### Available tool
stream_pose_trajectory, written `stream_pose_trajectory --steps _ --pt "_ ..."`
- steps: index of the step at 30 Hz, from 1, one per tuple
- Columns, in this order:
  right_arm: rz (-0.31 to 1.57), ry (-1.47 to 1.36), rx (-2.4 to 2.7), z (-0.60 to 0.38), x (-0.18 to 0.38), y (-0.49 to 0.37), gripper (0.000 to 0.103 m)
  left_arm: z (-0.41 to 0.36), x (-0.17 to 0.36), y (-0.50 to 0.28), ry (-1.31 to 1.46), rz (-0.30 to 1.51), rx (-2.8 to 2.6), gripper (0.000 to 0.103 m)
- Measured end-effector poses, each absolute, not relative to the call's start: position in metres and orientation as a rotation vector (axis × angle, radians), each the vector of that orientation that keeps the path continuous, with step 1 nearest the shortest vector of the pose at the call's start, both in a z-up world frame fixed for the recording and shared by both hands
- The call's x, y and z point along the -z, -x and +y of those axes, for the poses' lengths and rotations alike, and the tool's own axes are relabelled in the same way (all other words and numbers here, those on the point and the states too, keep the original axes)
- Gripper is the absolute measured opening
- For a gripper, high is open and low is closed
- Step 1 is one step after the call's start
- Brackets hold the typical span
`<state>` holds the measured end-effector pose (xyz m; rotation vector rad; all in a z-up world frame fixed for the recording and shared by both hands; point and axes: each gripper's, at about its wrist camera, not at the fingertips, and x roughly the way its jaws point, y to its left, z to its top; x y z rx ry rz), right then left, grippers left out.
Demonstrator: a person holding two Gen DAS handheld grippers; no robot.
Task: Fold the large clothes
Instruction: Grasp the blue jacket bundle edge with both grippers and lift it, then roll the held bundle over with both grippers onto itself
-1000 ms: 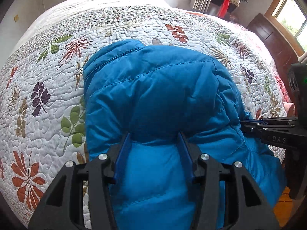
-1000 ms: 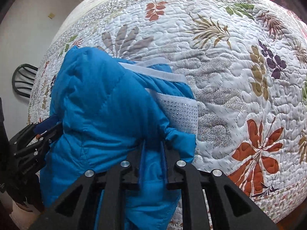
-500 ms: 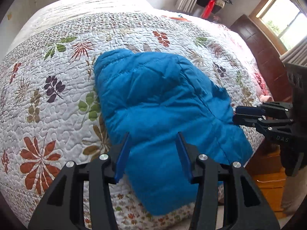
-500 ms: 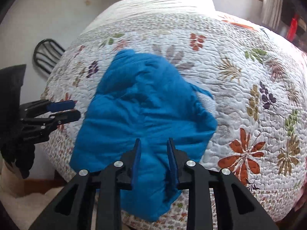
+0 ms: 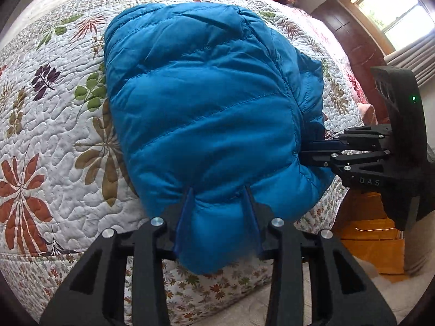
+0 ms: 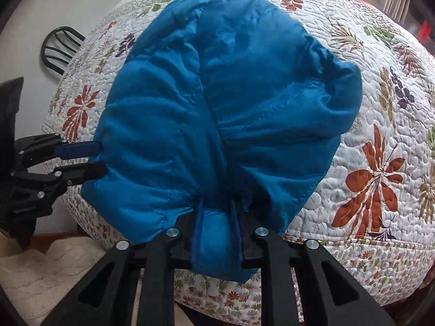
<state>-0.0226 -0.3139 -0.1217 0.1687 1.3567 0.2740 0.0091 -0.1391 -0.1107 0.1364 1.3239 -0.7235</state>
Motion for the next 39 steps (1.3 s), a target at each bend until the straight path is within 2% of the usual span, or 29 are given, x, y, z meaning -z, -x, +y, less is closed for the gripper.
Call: stream_pose_trajectory --steps 10,16,18,19,20,21,22,25,27,32,39 --pt "1.296 -0.190 -0.254 -0.315 0.143 0.027 0.018 -0.145 0.135 -0.012 -0.132 1.322 0.717 0.034" --pt "1.297 -0.265 -0.278 -0.330 0.130 0.030 0.020 -0.143 0.123 -0.015 -0.095 1.324 0.698 0.032" --pt "1.258 -0.292 -0.290 -0.340 0.112 0.035 0.025 -0.128 0.109 -0.020 -0.041 1.304 0.684 0.035" --pt "1.221 -0.319 -0.301 -0.348 0.100 0.040 0.038 -0.119 0.102 -0.023 -0.015 1.285 0.670 0.044" --pt "1.182 -0.358 -0.314 -0.357 0.088 0.045 0.058 -0.109 0.097 -0.026 0.017 1.266 0.658 0.051" --pt "1.150 -0.385 -0.306 -0.367 0.078 0.048 0.070 -0.098 0.091 -0.031 0.059 1.250 0.648 0.063" --pt "1.115 -0.392 -0.282 -0.376 0.068 0.052 0.080 -0.090 0.089 -0.034 0.088 1.236 0.637 0.067" --pt "1.058 -0.403 -0.247 -0.402 0.060 0.055 0.086 -0.067 0.093 -0.048 0.167 1.230 0.595 0.077" --pt "1.068 -0.467 -0.261 -0.419 0.073 0.050 0.086 -0.059 0.106 -0.061 0.263 1.269 0.615 0.079" --pt "1.121 -0.737 -0.353 -0.450 0.129 0.028 0.086 -0.052 0.140 -0.080 0.381 1.335 0.648 0.079" --pt "1.147 -0.888 -0.436 -0.458 0.177 0.012 0.090 -0.069 0.173 -0.092 0.503 1.371 0.754 0.080"
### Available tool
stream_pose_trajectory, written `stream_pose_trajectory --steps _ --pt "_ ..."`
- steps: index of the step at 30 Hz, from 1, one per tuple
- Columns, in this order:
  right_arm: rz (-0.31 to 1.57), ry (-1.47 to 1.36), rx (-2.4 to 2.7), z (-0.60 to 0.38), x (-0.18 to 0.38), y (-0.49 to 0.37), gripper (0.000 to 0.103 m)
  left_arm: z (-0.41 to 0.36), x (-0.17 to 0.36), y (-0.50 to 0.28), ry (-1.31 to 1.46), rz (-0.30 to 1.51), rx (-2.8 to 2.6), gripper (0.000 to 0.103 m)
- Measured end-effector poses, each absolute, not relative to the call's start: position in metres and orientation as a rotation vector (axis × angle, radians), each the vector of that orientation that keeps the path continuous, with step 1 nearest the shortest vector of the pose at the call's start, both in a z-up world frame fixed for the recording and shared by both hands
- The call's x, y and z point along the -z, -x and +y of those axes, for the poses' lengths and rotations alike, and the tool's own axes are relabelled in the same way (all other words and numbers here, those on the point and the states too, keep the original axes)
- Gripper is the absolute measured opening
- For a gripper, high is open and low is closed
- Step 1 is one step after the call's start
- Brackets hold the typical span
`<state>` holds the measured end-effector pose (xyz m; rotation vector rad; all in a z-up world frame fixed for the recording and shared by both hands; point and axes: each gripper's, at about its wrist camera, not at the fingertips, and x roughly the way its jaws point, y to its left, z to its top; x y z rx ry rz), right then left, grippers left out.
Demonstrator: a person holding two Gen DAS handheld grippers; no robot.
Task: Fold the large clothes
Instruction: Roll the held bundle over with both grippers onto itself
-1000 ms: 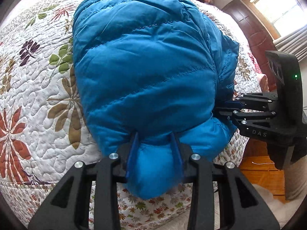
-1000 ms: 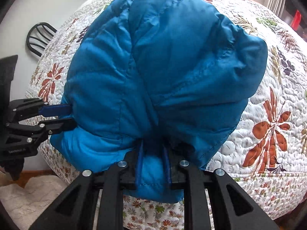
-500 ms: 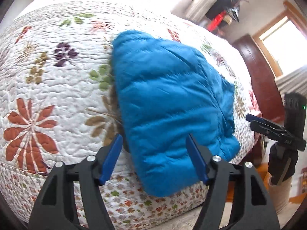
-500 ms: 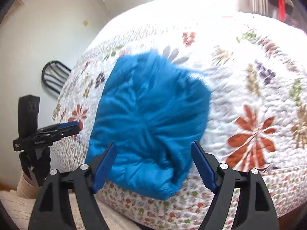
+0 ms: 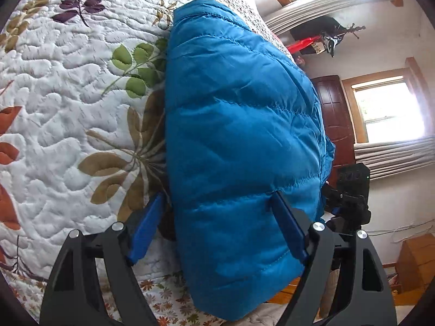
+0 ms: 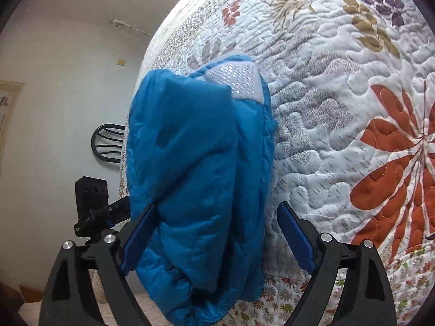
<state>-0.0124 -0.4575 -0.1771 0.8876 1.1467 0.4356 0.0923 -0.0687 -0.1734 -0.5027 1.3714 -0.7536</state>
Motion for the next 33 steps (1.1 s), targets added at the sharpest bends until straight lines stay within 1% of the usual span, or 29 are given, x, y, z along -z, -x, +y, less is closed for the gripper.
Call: stream_pose_trajectory --steps 3,6,7,9,10,11,12,13,14,15,16,17,20,24,29,33 --pt "1.142 -0.952 -0.478 -0.460 0.191 0.009 0.092 -0.079 0.182 -0.099 0.527 1.377 0.805 0.084" --pt "1.139 -1.016 -0.527 -0.461 0.206 0.004 0.097 -0.090 0.190 -0.103 0.517 1.384 0.852 0.088" --pt "1.133 -1.047 -0.545 -0.461 0.211 0.002 0.100 -0.094 0.192 -0.106 0.514 1.387 0.866 0.088" --pt "1.111 -1.072 -0.564 -0.464 0.215 0.001 0.100 -0.099 0.197 -0.108 0.520 1.392 0.893 0.088" --pt "1.109 -1.067 -0.566 -0.464 0.214 -0.001 0.095 -0.102 0.198 -0.109 0.522 1.394 0.903 0.085" --pt "1.100 -1.059 -0.587 -0.461 0.213 -0.002 0.073 -0.105 0.196 -0.108 0.511 1.384 0.908 0.082" --pt "1.087 -1.092 -0.637 -0.457 0.213 -0.001 0.071 -0.108 0.192 -0.107 0.489 1.365 0.910 0.073" --pt "1.071 -1.113 -0.648 -0.456 0.213 0.002 0.064 -0.108 0.188 -0.105 0.472 1.348 0.915 0.065" --pt "1.058 -1.107 -0.657 -0.455 0.211 0.002 0.058 -0.107 0.185 -0.106 0.475 1.332 0.926 0.060" --pt "1.049 -1.096 -0.657 -0.453 0.207 0.004 0.056 -0.105 0.180 -0.104 0.492 1.317 0.944 0.054" --pt "1.038 -1.084 -0.659 -0.453 0.203 0.006 0.052 -0.104 0.175 -0.103 0.503 1.300 0.961 0.051" --pt "1.021 -1.073 -0.668 -0.450 0.197 0.007 0.050 -0.103 0.169 -0.101 0.499 1.280 0.968 0.051" --pt "0.980 -1.040 -0.691 -0.440 0.176 0.002 0.047 -0.097 0.152 -0.097 0.474 1.215 0.974 0.049" --pt "0.906 -0.975 -0.730 -0.431 0.134 -0.009 0.047 -0.081 0.116 -0.103 0.479 1.106 0.987 0.049" --pt "0.827 -0.876 -0.804 -0.405 0.085 -0.057 0.047 -0.051 0.076 -0.131 0.463 0.972 0.966 0.049" --pt "0.829 -0.842 -0.838 -0.379 0.072 -0.107 0.047 -0.026 0.067 -0.161 0.440 0.927 0.896 0.049"
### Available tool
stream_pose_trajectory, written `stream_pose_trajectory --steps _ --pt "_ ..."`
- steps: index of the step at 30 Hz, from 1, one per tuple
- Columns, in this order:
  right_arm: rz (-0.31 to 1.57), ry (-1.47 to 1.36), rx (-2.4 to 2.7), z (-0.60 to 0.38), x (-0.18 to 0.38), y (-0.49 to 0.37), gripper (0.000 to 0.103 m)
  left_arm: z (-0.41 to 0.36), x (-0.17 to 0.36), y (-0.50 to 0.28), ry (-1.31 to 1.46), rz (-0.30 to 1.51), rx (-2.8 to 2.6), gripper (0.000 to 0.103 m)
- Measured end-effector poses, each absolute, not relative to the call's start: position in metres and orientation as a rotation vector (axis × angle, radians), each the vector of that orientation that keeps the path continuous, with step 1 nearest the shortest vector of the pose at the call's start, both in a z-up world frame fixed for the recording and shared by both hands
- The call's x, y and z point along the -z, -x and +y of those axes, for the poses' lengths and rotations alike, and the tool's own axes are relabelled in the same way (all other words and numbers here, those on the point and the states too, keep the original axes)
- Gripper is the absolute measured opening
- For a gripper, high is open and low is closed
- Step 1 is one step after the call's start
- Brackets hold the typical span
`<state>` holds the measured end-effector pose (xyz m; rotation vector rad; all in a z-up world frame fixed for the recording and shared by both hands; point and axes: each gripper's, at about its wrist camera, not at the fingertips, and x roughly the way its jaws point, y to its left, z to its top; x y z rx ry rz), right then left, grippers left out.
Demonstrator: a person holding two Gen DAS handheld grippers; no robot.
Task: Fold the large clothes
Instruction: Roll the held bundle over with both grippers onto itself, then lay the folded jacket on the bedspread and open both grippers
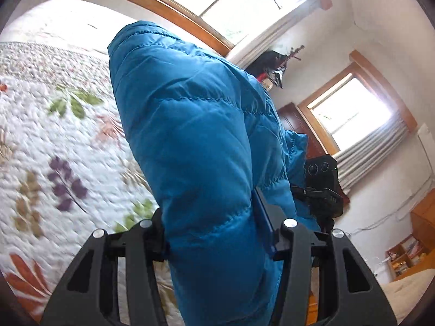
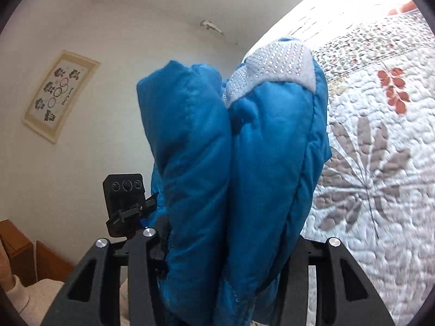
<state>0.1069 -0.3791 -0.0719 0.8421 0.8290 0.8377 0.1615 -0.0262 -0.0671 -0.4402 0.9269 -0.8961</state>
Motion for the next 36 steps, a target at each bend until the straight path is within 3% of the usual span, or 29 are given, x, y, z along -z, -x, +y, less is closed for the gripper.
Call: stream_pose_trajectory --steps 6,13,18,22,24,28,36 --pt "0.885 -0.844 -0.851 -0.347 0.086 -0.158 0.047 0.008 0.085 -0.216 0.445 0.937 0.809 0.049" --pt "1.022 -0.850 -0.742 -0.315 0.124 -0.200 0.047 0.044 0.142 -0.271 0.472 1.070 0.760 0.049" --pt "1.087 -0.988 -0.704 -0.312 0.163 -0.204 0.049 0.056 0.187 -0.285 0.520 1.135 0.740 0.061" --pt "1.118 -0.970 -0.660 -0.315 0.161 -0.198 0.067 0.057 0.180 -0.286 0.505 1.155 0.713 0.067" --pt "1.133 -0.951 -0.634 -0.315 0.149 -0.200 0.072 0.042 0.167 -0.302 0.476 1.169 0.672 0.072" --pt "1.127 -0.836 -0.606 -0.317 0.111 -0.180 0.082 0.049 0.147 -0.290 0.391 1.159 0.603 0.072" --pt "1.152 -0.613 -0.535 -0.315 0.082 -0.112 0.080 0.054 0.120 -0.233 0.315 1.088 0.527 0.073"
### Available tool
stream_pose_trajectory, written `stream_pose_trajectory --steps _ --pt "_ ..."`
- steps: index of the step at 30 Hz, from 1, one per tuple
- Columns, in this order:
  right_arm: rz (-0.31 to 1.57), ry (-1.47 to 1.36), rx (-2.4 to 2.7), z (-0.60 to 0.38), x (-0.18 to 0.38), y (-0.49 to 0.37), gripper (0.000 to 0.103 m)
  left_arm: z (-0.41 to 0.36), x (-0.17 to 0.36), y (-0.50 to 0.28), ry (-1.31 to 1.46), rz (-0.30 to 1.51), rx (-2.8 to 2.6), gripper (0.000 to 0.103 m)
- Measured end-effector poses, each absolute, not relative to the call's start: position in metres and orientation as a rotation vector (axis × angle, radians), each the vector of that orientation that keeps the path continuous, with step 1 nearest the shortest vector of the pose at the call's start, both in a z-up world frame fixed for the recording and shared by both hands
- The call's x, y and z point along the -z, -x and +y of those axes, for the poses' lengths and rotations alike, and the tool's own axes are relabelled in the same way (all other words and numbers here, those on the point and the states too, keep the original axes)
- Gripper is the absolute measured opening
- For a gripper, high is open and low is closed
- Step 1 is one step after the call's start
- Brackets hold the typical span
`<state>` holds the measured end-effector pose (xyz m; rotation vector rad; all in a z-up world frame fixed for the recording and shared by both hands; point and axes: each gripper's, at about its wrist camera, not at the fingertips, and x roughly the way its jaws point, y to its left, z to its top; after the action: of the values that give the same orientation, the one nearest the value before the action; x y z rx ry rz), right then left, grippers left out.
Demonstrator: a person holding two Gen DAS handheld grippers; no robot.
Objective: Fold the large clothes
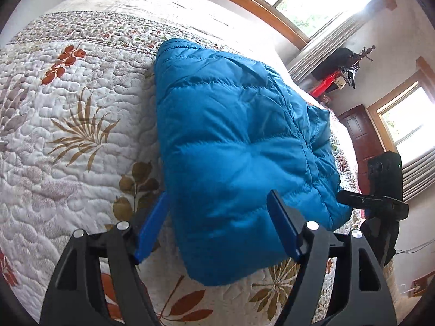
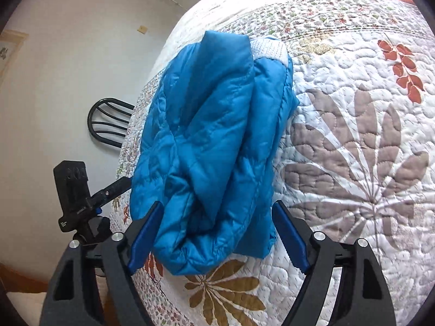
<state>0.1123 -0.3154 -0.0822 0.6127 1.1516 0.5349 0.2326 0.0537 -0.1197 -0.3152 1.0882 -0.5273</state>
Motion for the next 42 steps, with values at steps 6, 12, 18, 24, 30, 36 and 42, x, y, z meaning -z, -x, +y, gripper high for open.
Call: stream_pose_trajectory --steps 6,12,18,24,30,36,42 --pt "1.236 -0.542 -0.417 -0.312 0.105 -0.105 0.079 0.047 0.155 -0.212 0.274 1.162 0.508 0.074" --pt "1.256 -0.469 -0.350 -0.300 0.128 -0.112 0.081 0.046 0.178 -0.214 0.240 1.164 0.498 0.079" --pt "1.274 -0.465 -0.326 -0.296 0.123 -0.120 0.081 0.046 0.172 -0.217 0.239 1.179 0.454 0.079" --pt "1.264 -0.424 -0.248 -0.302 0.084 -0.095 0.100 0.047 0.121 -0.184 0.175 1.151 0.374 0.073" --pt "1.236 -0.231 -0.205 -0.286 0.038 -0.058 0.099 0.042 0.080 -0.140 0.088 1.089 0.266 0.087" --pt "1.164 -0.162 -0.182 -0.271 0.016 -0.027 0.099 0.026 0.055 -0.105 0.013 1.073 0.177 0.091" --pt "1.120 -0.158 -0.206 -0.265 -0.004 -0.005 0.099 0.023 0.036 -0.085 0.005 1.063 0.110 0.092"
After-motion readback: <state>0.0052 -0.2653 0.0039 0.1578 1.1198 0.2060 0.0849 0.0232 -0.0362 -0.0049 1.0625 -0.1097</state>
